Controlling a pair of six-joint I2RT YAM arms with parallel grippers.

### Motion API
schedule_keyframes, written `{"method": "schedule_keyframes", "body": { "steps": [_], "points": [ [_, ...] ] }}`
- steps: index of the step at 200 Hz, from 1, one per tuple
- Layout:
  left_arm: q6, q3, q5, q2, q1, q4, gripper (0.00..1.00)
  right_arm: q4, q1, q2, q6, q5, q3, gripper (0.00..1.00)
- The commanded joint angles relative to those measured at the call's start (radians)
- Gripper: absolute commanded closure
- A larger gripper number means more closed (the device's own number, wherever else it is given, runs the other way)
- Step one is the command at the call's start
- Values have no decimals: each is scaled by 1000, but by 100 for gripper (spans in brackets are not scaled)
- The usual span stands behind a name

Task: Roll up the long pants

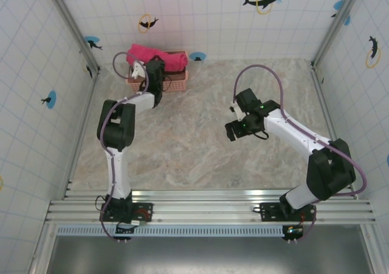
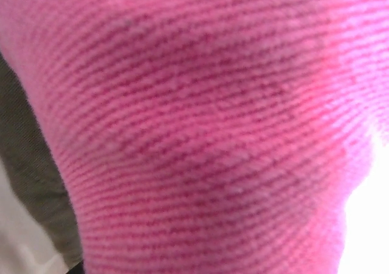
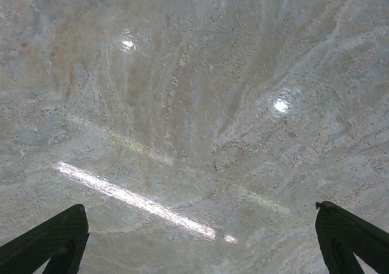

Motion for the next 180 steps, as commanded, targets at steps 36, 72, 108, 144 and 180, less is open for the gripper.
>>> {"method": "schedule_keyframes", "body": {
  "steps": [36,72,108,144,180],
  "points": [
    [-192,-155,-13,-61,-8,23,100,-66,-8,31,-25,24,64,1],
    [-235,-258,-1,-30,-8,45,100,-97,-9,50,-50,15,89,1],
    [-266,-299,73,8,-3,65,100,-135,-13,44,-76,20,96,1],
    [-165,-306,344,-36,53,-112,100,-133,-23,32,-77,13,88,1],
    [-37,-331,421,-147,82,-481,100,-108,-23,33,-70,-5,73,1]
  ]
}}
